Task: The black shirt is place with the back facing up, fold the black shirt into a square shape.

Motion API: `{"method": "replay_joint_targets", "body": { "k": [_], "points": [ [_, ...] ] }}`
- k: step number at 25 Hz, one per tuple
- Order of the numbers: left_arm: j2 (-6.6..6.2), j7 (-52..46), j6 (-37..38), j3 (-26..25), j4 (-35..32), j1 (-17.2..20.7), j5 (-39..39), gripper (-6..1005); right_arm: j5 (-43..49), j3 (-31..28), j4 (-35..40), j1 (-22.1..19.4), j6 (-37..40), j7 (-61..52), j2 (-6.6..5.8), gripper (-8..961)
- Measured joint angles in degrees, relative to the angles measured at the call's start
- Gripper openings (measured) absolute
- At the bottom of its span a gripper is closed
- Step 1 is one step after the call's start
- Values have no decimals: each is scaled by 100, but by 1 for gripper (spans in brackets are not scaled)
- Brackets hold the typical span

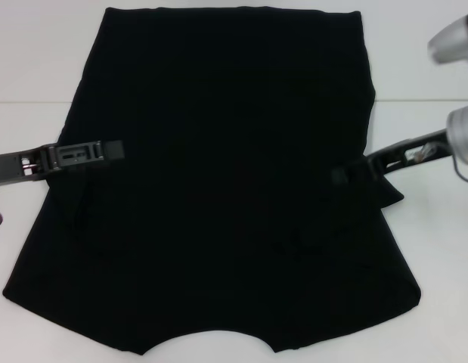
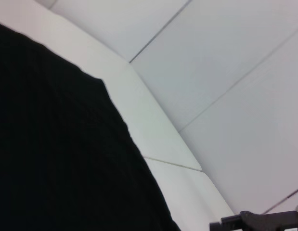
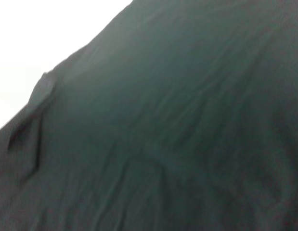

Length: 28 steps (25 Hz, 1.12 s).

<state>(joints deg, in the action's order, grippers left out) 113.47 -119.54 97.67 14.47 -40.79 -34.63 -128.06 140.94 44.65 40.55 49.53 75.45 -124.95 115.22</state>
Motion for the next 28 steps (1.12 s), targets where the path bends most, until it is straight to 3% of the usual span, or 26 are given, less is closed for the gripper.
{"method": "replay_joint_targets", "body": {
  "k": [7, 13, 19, 28],
  "points": [
    [-126, -946, 331, 9, -228, 145, -710, 643, -6, -659, -49, -78, 16, -1072, -257, 438],
    [-138, -1507, 1089, -4, -846, 414, -1199, 642, -9, -752, -56, -141, 115, -1671, -457, 435],
    [-156, -1790, 1094, -88, -1183, 601, -1814, 636, -12, -780, -56, -155, 147, -1701, -504, 434],
    [-126, -2105, 277, -87, -1134, 606, -2360, 621, -14, -783, -97, -154, 155, -1704, -498, 433]
  ]
}}
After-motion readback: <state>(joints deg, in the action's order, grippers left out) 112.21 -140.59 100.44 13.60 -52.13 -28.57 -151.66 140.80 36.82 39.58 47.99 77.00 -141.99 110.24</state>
